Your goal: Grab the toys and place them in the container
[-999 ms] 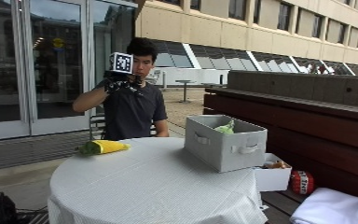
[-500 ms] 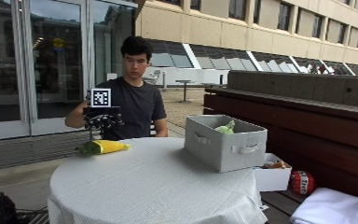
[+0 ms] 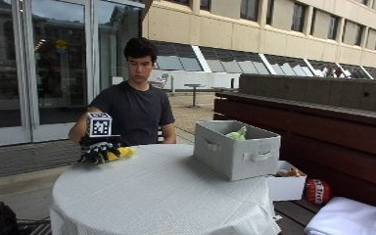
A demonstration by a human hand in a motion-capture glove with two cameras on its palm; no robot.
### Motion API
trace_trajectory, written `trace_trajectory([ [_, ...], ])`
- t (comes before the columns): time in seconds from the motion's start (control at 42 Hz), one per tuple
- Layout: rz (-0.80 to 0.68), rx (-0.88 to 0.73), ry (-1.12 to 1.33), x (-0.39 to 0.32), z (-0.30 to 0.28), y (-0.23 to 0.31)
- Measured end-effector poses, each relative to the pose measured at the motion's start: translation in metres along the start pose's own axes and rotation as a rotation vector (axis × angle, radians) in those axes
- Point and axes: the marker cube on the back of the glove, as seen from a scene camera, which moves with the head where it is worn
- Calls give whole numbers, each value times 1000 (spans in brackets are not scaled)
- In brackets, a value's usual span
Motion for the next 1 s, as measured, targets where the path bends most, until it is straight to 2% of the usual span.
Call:
trace_trajectory([
  [0.238, 46, 12, -33, -1, 6, 2],
  [0.333, 133, 128, -46, -5, 0, -5],
  [0.381, 117, 174, -33, -5, -4, -9],
  [0.452, 57, 147, -6, -6, -13, -8],
  [0.618, 81, 93, 2, -9, -39, -22],
  [0.666, 149, 122, -1, -11, -50, -34],
  [0.737, 327, 210, 29, -16, -70, -54],
  [0.761, 340, 211, 49, -18, -78, -57],
  [0.904, 102, 176, 261, -26, -113, -59],
  [0.999, 63, 221, 309, -35, -123, -60],
])
